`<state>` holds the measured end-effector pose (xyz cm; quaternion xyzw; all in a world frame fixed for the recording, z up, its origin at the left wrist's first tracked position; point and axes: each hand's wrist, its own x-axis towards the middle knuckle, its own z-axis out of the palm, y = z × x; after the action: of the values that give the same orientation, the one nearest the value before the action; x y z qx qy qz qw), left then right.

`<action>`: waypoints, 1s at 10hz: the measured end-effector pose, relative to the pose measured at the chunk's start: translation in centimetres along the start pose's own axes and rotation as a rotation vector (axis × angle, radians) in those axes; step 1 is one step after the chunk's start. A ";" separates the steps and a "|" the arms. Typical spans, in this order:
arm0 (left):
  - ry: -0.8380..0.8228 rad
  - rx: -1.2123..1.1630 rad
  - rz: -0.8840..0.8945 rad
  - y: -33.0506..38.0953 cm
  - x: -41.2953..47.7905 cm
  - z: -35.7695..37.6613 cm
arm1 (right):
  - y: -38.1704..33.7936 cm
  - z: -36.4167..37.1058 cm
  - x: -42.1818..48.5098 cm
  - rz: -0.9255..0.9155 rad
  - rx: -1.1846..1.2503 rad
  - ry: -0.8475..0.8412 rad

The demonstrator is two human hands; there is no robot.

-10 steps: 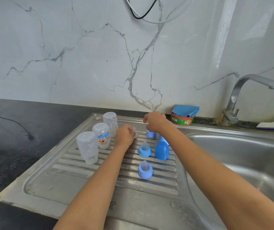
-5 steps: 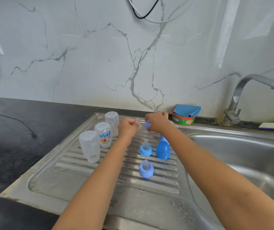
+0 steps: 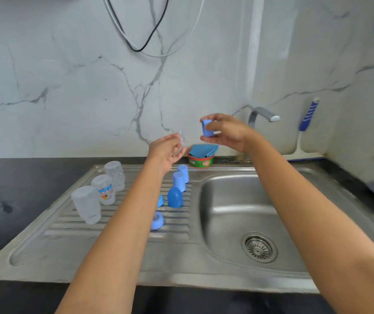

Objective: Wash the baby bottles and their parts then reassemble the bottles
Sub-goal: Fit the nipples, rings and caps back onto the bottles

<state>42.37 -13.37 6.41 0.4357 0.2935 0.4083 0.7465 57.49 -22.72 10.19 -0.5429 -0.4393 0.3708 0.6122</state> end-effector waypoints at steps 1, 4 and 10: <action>-0.170 -0.245 0.058 0.0 -2.2 2.8 | -2.1 -3.2 -4.7 -0.116 0.542 -0.049; -0.037 0.933 0.317 -15.5 -4.9 4.8 | 13.8 -9.4 -11.9 0.588 -0.906 0.116; 0.074 0.454 0.172 -15.4 -6.1 3.3 | 12.4 -4.5 -11.1 0.086 -0.076 0.201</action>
<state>47.45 -24.46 -5.33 0.6005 0.3669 0.4095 0.5806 58.30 -32.87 -3.71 -0.6184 -0.3656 0.3236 0.6158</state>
